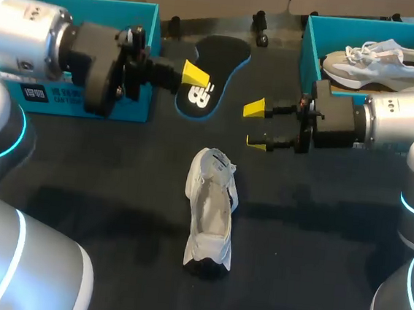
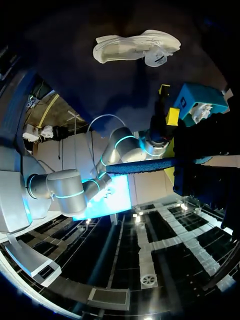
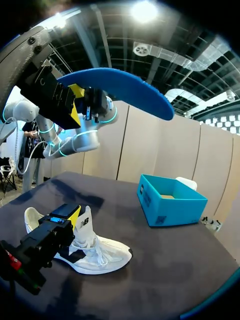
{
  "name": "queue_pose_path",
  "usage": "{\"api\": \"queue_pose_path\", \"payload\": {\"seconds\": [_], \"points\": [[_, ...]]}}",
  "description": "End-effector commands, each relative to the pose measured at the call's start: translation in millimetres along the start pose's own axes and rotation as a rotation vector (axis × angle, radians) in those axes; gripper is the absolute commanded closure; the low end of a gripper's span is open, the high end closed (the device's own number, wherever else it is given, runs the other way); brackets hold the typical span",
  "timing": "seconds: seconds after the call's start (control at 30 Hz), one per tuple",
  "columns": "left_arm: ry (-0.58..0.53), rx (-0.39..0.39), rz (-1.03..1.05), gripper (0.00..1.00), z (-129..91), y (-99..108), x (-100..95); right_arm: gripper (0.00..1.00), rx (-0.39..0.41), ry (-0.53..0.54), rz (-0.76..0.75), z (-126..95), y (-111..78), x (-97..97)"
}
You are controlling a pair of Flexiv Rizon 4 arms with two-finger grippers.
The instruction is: Take the shoe out of the shoebox, open the shoe tongue, remove and reinsert the insole, then place the shoe into the shoebox
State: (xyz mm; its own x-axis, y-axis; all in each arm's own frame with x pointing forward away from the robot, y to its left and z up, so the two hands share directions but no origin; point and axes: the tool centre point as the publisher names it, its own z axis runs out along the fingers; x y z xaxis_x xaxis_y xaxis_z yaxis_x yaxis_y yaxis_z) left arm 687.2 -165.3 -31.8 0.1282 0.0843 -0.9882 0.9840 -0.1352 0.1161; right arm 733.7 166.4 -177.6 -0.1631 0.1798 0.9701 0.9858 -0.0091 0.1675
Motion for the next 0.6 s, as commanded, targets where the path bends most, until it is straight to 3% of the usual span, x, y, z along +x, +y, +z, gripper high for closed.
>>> {"api": "queue_pose_path", "payload": {"seconds": [0.03,0.3,0.57,0.6], "points": [[-0.019,0.0,0.003,1.0,2,1,2.8,0.0,-0.002,-0.001,0.0,2,-0.1,-0.6],[-0.019,0.0,0.003,1.0,2,1,2.8,0.0,-0.002,-0.001,0.0,2,-0.1,-0.6],[0.001,-0.023,0.036,1.0,6,24,50.8,0.0,-0.002,-0.001,0.0,2,-0.1,-0.6],[-0.025,0.006,0.031,1.0,6,26,55.5,0.0,-0.002,-0.001,0.0,2,-0.1,-0.6]]}}
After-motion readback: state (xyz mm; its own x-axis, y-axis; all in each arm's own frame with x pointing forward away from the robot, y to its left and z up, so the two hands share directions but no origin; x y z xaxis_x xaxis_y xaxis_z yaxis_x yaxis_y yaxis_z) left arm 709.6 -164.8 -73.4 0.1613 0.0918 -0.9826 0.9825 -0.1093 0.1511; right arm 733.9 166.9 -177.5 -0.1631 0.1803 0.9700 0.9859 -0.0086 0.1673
